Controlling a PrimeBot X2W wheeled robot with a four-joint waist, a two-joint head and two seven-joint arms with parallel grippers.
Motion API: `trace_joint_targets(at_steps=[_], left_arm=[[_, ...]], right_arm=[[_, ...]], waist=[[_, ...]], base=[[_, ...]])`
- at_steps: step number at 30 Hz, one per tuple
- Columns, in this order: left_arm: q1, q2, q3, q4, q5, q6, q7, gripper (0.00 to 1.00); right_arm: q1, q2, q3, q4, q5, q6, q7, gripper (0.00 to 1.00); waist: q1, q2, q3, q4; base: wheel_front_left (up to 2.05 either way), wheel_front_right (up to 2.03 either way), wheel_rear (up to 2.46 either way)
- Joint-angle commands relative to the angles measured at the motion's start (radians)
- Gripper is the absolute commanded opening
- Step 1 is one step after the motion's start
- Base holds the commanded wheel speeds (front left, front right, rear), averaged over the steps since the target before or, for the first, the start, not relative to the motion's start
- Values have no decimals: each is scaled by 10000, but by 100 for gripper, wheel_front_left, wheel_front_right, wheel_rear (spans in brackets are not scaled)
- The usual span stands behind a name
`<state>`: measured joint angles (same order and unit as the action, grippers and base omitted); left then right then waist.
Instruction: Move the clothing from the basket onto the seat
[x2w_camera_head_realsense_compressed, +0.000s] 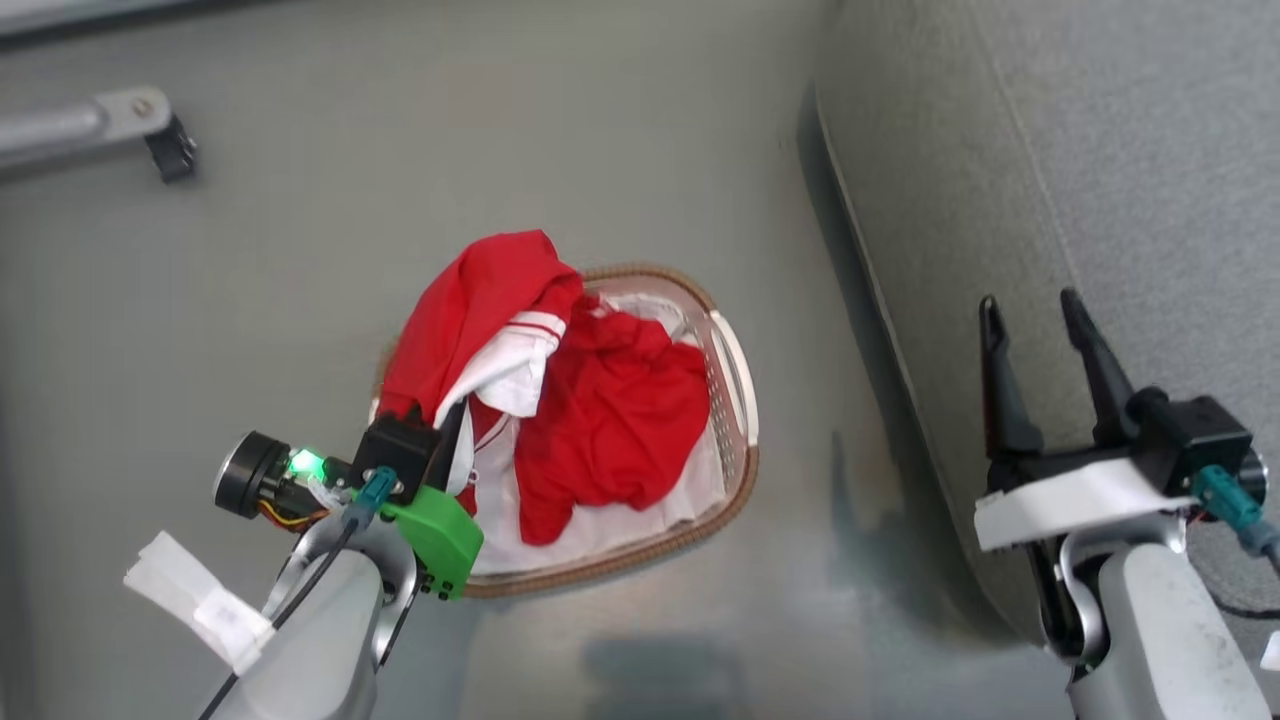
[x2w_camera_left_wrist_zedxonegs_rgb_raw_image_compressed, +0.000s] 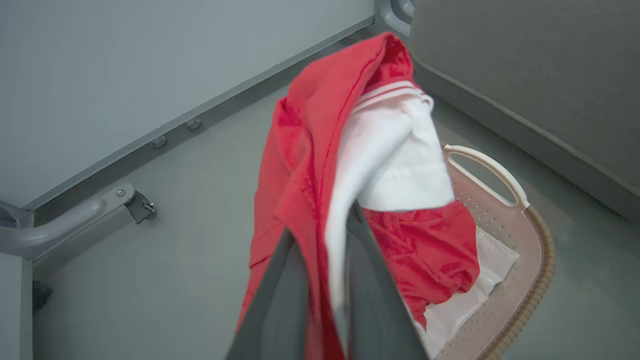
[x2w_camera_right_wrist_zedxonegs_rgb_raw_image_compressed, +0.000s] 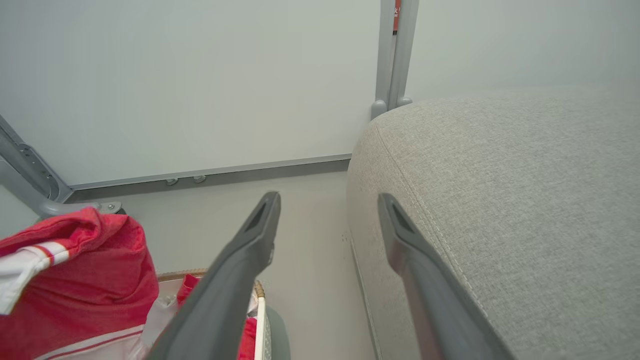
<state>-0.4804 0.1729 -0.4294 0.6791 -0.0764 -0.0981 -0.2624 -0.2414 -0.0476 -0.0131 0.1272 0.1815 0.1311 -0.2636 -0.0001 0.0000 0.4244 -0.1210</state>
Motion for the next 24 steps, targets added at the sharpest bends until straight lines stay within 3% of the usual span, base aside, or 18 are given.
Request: trace_joint_targets(at_steps=[1,12,24], left_arm=[[285,132,-72,-319,-63,-60,-35,0],[-59,1477,-678,-3110,-198,-301,606,0],[-2031,3306,-1760,-5402,-1382,-331,1970,0]], right_arm=[[312,-50,45,90,-88,-6,-19,100],[1062,-50,561,434,-115,-6,-19,100],[467,-43,1872,448,49,-5,-18,100]], waist=[[1,0,-1879,577],[1,0,-3505,613],[1,0,-3968,486]], base=[[0,0,0],[0,0,0],[0,0,0]])
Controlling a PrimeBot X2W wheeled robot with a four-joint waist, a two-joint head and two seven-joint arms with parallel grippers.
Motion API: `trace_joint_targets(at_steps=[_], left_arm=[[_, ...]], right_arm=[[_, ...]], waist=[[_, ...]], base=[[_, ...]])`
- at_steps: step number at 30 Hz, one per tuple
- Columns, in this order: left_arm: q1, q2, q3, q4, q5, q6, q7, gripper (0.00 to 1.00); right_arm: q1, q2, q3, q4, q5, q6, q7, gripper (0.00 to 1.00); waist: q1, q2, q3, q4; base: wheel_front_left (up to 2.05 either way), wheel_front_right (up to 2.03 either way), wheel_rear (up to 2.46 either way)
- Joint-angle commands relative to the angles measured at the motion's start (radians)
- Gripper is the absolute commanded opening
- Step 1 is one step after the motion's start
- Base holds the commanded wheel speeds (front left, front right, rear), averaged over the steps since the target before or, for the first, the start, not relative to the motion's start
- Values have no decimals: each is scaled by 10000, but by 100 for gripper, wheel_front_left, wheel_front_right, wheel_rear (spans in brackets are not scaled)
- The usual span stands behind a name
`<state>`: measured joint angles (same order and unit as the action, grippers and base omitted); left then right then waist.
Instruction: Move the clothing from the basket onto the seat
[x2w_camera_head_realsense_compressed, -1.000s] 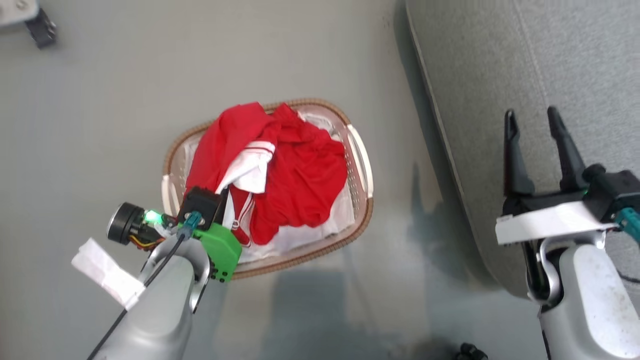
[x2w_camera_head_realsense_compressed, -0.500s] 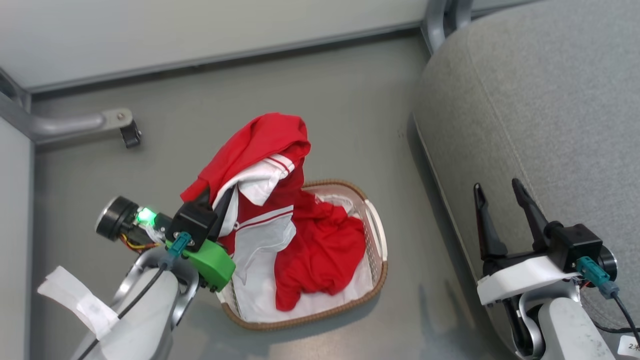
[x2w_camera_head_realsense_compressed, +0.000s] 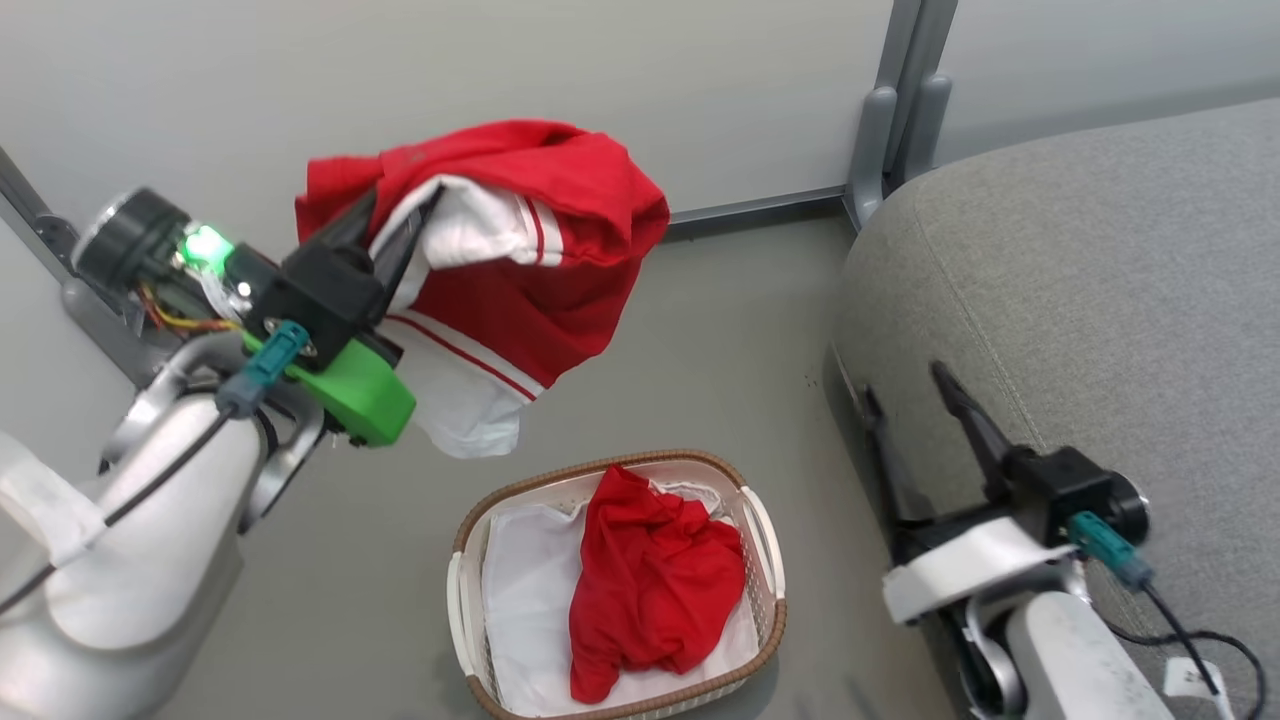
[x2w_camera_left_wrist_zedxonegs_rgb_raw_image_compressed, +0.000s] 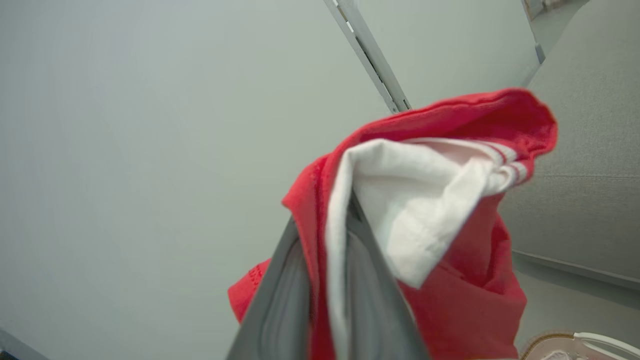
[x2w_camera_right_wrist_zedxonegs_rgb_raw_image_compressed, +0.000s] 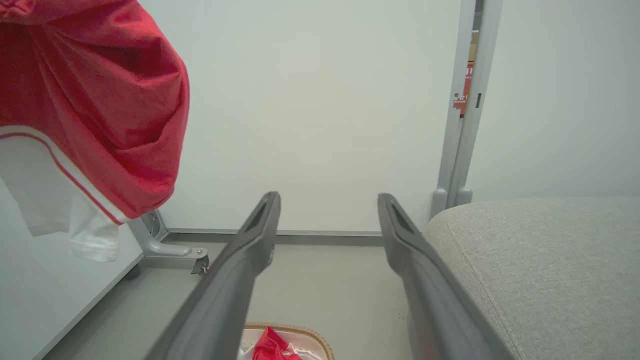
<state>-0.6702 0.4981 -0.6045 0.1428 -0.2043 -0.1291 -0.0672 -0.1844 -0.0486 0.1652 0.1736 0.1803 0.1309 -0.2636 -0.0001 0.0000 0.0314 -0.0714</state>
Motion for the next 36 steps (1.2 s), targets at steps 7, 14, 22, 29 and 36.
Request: trace_joint_targets(at_steps=[7,14,22,29,36], left_arm=[[-845,71,12,-563,-529,-22,137,0],[-1039,-136,-130,-745,-652,-23,-9,0],[-928,-213,-313,-823,-731,-7,-66,0],[-576,-270,-623,-956,-799,-7,-138,0],[-391,-322,-915,-894,-997,-12,-148,0]], right_arm=[[-1158,-41,1894,229,448,-5,-18,100],[-2274,-38,2958,1100,822,-5,-16,100],[-3418,-38,3579,1570,1425,-5,-12,100],[-4108,-36,3774,1950,1663,-5,-12,100],[-4738,-33,4301,2187,1914,-5,-12,100]], waist=[[1,0,-93,11],[1,0,-152,91],[1,0,-183,148],[1,0,-190,194],[1,0,-177,262]], base=[[0,0,0],[0,0,0],[0,0,0],[0,0,0],[0,0,0]])
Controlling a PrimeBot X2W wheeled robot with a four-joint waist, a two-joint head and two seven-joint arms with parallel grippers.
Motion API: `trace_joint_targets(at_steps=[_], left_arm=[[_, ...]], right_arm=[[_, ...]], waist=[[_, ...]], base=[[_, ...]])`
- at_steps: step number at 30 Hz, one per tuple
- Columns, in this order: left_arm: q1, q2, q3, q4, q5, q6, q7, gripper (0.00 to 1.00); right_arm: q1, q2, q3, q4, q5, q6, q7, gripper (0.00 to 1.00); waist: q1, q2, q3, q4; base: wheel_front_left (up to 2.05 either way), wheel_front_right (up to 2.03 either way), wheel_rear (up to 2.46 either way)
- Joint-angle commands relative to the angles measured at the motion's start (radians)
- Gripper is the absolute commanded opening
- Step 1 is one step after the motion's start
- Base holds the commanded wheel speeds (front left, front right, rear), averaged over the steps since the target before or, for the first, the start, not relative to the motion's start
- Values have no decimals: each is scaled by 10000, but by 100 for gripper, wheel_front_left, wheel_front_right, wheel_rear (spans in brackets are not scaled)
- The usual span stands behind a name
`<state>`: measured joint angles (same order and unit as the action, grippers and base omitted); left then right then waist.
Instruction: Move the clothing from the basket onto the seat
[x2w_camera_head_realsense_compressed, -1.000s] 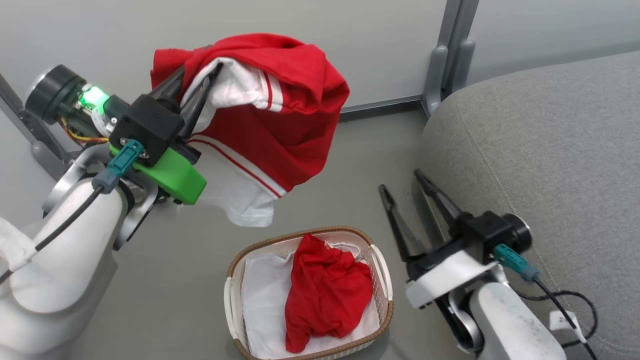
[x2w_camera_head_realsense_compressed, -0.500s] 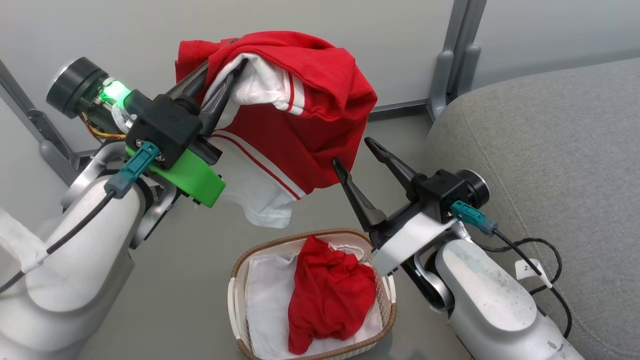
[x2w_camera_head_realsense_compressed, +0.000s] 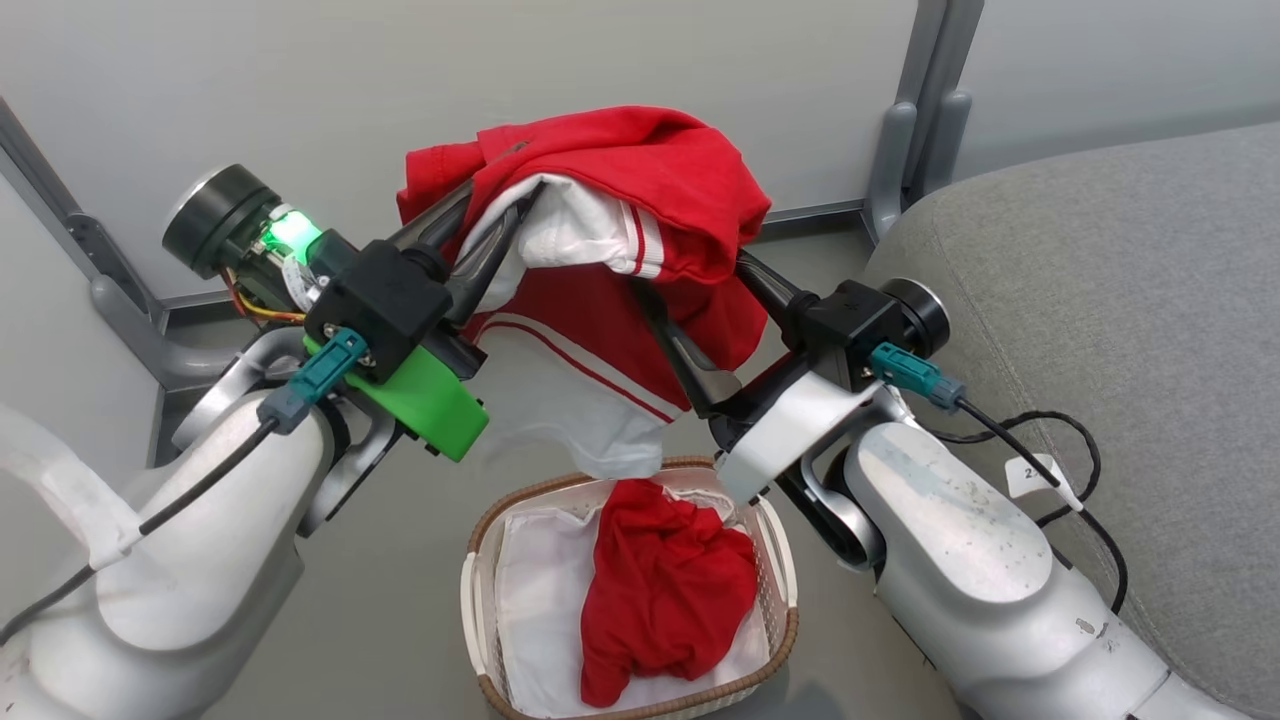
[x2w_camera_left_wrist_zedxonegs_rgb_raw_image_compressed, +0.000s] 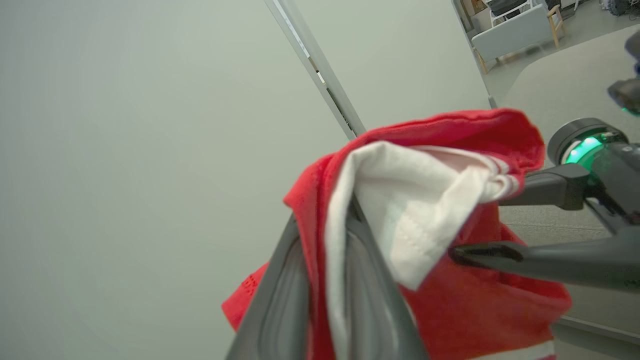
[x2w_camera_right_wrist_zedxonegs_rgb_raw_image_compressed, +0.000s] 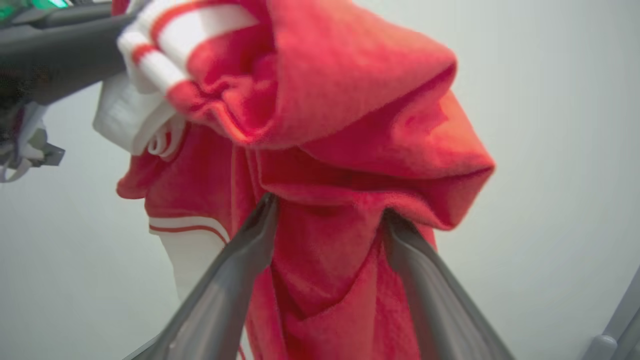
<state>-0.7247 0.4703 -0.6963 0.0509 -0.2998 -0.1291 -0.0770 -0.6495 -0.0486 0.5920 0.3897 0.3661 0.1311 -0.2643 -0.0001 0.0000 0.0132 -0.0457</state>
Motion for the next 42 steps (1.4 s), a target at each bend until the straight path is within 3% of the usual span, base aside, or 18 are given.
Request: trace_joint_targets(at_steps=[1,2,3,4,5,16,17,18,19,29,42], left_arm=[[210,-64,-4,57,-112,-11,-46,0],[264,-75,-1,94,-187,2,-64,0],[310,-70,5,124,-236,20,-88,0],[385,-80,34,164,-330,59,-124,0],[450,-84,67,200,-404,93,-143,0],[1781,-82,502,800,-1240,702,-679,0],[1905,-126,545,857,-1323,768,-734,23],[2058,-165,565,951,-1409,821,-823,80],[2176,-206,574,1037,-1477,876,-896,100],[3351,-1008,526,1676,-1969,1149,-1626,100],[4181,-1846,550,1916,-1771,1019,-1879,100]], right_arm=[[-167,-35,117,78,127,-6,-4,100],[-232,-33,228,162,220,-6,-4,83],[-284,-33,282,206,255,-6,-4,33],[-346,-36,321,245,307,-6,-4,4],[-379,-35,350,271,327,-6,-4,0],[-220,-39,-303,379,-94,-10,-4,0],[-192,-39,-382,373,-126,-10,-4,0],[-165,-52,-512,381,-175,-11,-4,0],[-155,-67,-615,401,-201,-11,-4,0],[64,-32,-1445,473,-921,-10,-4,0],[555,-156,-2133,457,-1499,-10,-4,0]], waist=[[1,0,15,13],[1,0,21,20],[1,0,26,21],[1,0,34,21],[1,0,41,18],[1,0,199,-16],[1,0,214,-18],[1,0,238,-17],[1,0,258,-16],[1,0,449,-17],[1,0,616,-149]], base=[[0,0,0],[0,0,0],[0,0,0],[0,0,0],[0,0,0],[0,0,0],[0,0,0],[0,0,0],[0,0,0],[0,0,0],[0,0,0]])
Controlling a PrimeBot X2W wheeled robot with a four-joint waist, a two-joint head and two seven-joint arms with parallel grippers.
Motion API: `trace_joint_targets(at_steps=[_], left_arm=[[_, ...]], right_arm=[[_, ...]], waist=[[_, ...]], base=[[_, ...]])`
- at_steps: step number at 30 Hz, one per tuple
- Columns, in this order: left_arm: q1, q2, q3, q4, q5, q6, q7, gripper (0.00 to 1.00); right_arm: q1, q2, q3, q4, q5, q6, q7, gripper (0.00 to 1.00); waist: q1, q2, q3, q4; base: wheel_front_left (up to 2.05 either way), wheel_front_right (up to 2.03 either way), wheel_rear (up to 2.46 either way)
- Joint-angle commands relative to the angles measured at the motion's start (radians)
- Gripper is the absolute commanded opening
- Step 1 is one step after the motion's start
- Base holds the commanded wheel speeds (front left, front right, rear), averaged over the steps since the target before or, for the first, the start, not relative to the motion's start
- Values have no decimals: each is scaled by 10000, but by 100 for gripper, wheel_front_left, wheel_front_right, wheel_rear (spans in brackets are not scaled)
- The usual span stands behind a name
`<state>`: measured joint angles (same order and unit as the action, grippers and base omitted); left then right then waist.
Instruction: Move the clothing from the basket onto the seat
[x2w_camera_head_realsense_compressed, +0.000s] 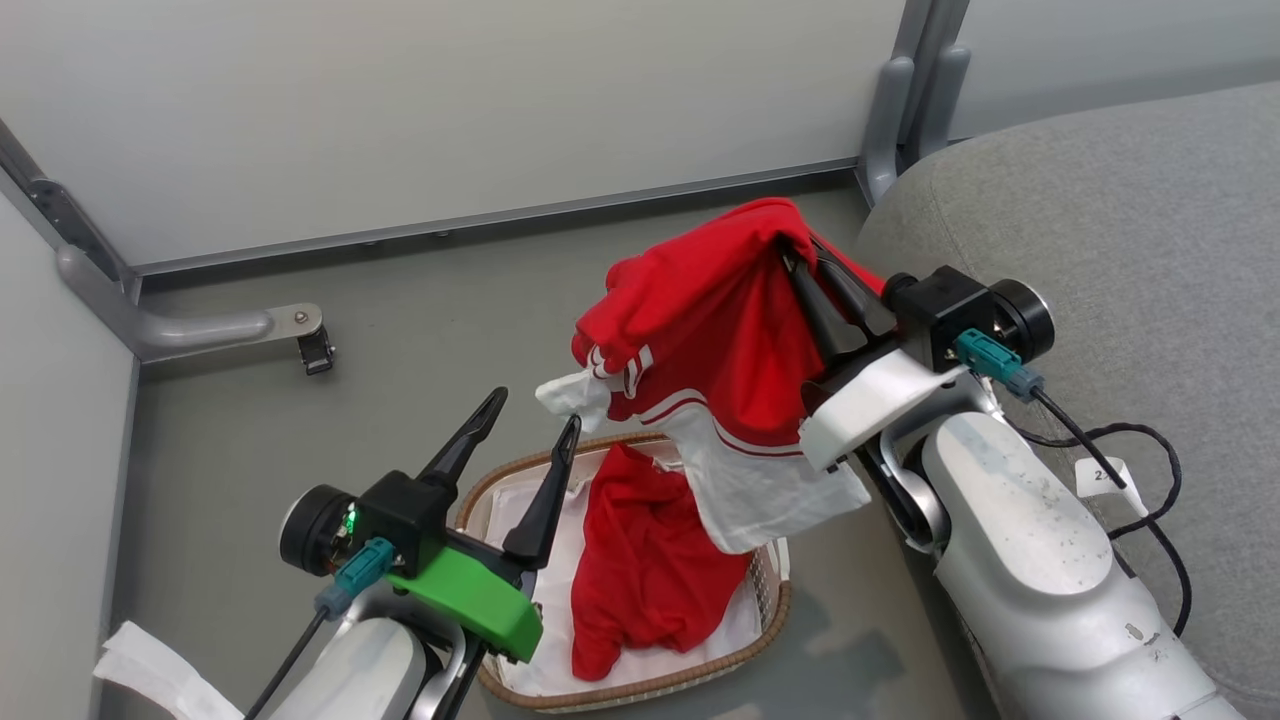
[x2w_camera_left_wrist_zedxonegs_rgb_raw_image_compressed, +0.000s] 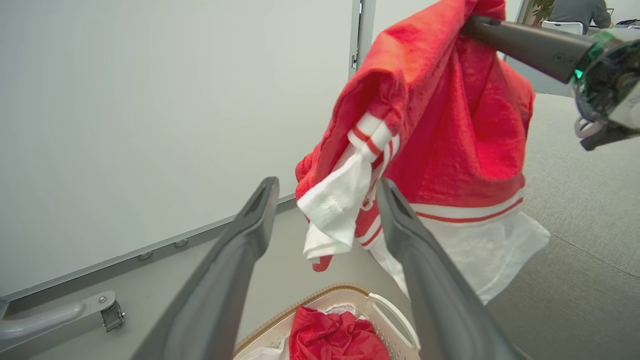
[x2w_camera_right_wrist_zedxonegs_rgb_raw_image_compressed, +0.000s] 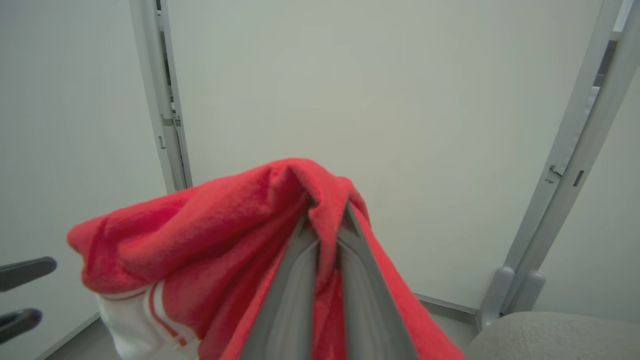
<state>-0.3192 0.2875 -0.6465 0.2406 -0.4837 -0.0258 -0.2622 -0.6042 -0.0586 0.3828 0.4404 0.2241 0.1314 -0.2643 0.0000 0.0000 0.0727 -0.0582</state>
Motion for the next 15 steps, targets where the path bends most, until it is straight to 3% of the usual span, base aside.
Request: trace_joint_targets(at_steps=[1,8,15], left_arm=[[149,-48,121,-6,107,-38,-30,100],[244,-166,373,-192,431,-142,-23,100],[37,-205,518,-166,742,-300,-25,100]], right_arm=[[136,-69,-93,-68,-79,-13,-4,0],[317,-191,-595,-333,-321,-13,-5,0],[523,-359,-1205,-739,-545,-13,-4,0]], waist=[[0,0,40,-56],[0,0,276,-545],[0,0,827,-1804]], base=[[0,0,0],[0,0,0],[0,0,0]])
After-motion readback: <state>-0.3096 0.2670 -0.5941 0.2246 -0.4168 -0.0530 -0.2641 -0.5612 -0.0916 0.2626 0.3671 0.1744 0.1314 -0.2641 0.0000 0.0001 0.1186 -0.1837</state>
